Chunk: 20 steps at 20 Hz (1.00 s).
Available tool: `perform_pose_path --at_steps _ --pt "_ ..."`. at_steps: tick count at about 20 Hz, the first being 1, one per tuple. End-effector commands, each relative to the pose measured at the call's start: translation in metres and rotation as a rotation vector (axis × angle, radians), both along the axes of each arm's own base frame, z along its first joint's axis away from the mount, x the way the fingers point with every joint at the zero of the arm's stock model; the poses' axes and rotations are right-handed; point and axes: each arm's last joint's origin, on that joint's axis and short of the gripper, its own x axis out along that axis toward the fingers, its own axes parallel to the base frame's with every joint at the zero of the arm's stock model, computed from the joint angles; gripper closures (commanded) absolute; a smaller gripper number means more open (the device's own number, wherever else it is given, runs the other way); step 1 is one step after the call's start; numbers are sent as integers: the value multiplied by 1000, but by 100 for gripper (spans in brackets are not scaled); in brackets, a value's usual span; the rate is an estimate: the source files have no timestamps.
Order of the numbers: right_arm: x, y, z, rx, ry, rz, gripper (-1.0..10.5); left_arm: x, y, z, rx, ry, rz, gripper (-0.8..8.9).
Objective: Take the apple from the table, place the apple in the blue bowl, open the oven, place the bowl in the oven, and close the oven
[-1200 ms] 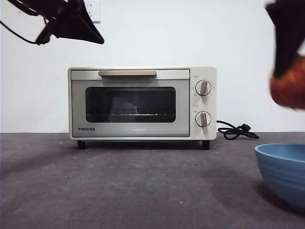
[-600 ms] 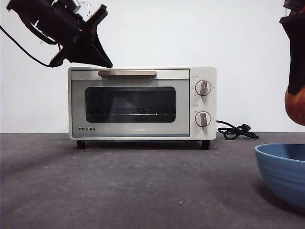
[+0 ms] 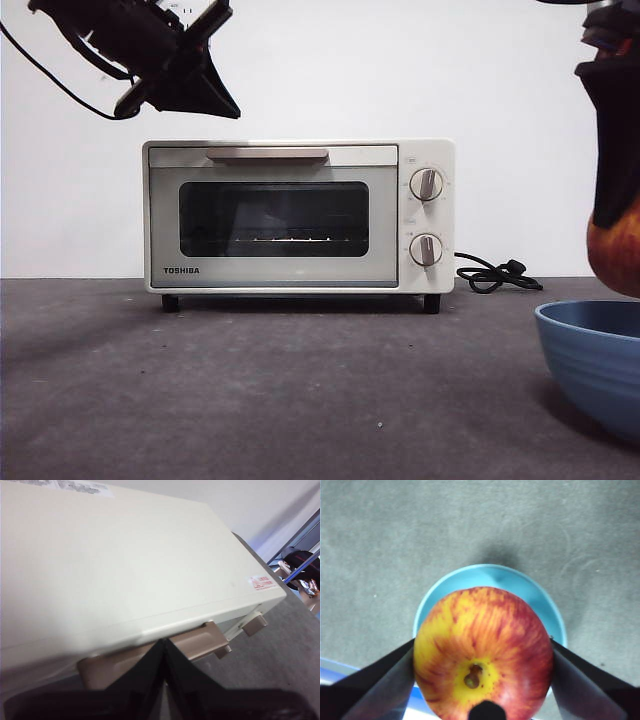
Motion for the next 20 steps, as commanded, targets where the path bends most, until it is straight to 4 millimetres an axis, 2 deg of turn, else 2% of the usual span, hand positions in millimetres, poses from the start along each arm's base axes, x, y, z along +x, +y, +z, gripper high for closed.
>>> perform_pose_path --at_steps 1,8,14,20 --pt "-2 2 -3 4 13 -14 949 7 -3 -9 23 3 -4 819" --pt "-4 8 -3 -7 23 -40 945 23 -7 -20 55 56 3 819" --pt "-4 6 -4 -70 9 -76 944 15 -17 -30 147 131 -48 819" --pt "0 8 -15 -108 85 -74 936 12 -16 -36 188 192 -36 819"
